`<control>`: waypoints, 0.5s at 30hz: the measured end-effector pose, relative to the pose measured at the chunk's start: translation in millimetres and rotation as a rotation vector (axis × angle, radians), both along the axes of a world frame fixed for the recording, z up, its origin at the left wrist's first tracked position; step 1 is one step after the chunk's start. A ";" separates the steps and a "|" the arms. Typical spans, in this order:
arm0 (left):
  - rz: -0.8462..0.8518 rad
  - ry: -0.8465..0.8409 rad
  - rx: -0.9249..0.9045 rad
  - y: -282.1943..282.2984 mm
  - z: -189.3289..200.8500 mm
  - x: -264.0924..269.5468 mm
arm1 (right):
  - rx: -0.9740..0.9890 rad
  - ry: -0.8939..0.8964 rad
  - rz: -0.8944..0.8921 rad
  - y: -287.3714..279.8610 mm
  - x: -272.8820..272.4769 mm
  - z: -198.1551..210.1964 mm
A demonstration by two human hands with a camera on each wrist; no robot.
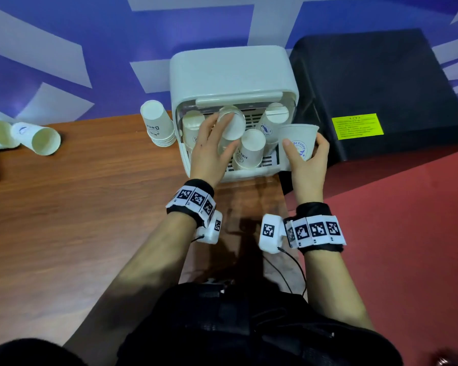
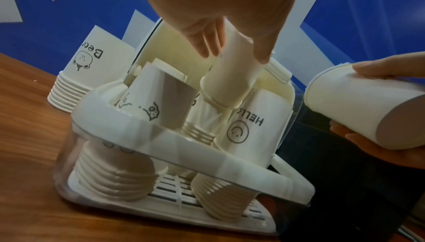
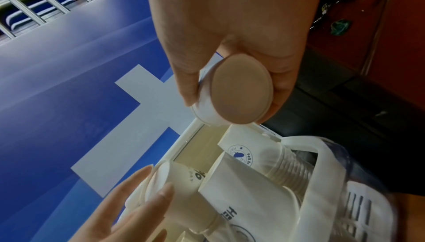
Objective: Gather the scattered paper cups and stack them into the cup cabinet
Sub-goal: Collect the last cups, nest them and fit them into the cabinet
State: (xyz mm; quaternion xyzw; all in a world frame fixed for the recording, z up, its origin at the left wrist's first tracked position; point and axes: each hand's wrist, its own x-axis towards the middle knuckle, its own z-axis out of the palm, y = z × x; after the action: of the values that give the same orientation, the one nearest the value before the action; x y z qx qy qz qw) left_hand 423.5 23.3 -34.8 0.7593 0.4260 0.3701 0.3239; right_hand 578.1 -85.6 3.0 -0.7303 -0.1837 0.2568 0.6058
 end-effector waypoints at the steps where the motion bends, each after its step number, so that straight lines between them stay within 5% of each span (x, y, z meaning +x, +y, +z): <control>1: -0.035 0.023 -0.024 1.1 -2.8 0.2 | -0.001 0.003 -0.003 0.0 0.2 -0.1; 15: -0.249 0.236 0.049 32.3 -5.2 10.3 | 0.005 0.005 0.019 4.7 -2.8 0.3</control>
State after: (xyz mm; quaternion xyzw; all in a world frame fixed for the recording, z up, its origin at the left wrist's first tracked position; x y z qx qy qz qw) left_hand 433.9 55.6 -40.0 0.8522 0.3544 0.2456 0.2963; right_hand 575.4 -80.9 3.3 -0.7262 -0.1898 0.2641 0.6057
